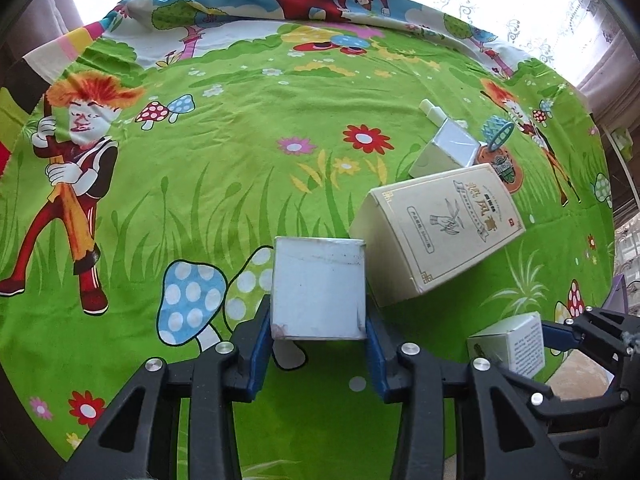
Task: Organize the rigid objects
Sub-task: 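Grasp the small white cube box with the left tool while the right tool grasps the printed white box, then carry the white cube box and printed box over the storage box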
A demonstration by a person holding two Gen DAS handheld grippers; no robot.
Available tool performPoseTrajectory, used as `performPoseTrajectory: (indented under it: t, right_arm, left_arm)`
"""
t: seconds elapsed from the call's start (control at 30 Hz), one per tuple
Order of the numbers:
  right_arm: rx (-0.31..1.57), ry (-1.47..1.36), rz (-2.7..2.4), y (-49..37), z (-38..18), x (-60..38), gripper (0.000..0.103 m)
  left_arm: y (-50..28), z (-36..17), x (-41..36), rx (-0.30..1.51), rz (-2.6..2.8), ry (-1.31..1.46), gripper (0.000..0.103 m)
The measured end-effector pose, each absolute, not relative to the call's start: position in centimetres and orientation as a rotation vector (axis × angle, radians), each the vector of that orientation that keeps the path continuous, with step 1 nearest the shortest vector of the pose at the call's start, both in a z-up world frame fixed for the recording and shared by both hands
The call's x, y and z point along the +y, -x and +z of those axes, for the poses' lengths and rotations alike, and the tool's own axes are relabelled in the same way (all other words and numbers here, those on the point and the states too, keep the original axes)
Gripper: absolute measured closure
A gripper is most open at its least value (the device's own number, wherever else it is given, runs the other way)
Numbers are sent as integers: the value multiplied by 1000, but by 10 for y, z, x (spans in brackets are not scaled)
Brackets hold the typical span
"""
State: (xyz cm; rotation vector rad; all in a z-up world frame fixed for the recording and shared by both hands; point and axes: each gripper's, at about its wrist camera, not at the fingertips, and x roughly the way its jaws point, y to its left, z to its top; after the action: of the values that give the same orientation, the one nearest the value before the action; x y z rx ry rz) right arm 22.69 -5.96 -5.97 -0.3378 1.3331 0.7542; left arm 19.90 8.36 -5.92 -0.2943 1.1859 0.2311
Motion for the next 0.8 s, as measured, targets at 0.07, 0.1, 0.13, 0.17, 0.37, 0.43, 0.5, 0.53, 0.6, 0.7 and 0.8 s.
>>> performPoseTrajectory:
  t: [0.07,0.1,0.13,0.17,0.37,0.43,0.5,0.53,0.6,0.7,0.8]
  right_arm:
    - [1326,334,755,-226,-58,-62,50]
    - [1320,337,755,-225,-57,-62,51]
    - [1313,338,756,-224,-56,-64,51]
    - [1303,337,759,-223,-53,-65,51]
    - [1271,303,757,-219,-41,-82,51]
    - [1264,288,753,-218,-38,-88,51]
    - [1250,280,749,-216,-33,-95,51]
    - [1244,274,750,-214,-30,-99,51]
    - [1225,269,749,-210,-24,-106,51]
    - [1202,255,741,-204,-16,-120,51]
    - [1178,237,727,-200,-10,-132,51]
  left_arm:
    - [-194,-56,84,1178,234,310,61]
    - [-192,-53,83,1173,236,317,61]
    - [-189,-51,82,1169,237,321,61]
    - [-186,-49,82,1166,239,323,61]
    - [-169,-35,77,1141,260,343,61]
    - [-164,-30,73,1132,259,351,61]
    - [-160,-25,69,1120,257,357,61]
    - [-157,-22,66,1114,257,362,61]
    - [-151,-17,61,1101,250,375,61]
    - [-143,-8,51,1081,240,386,61]
    - [-141,-2,38,1071,221,381,61]
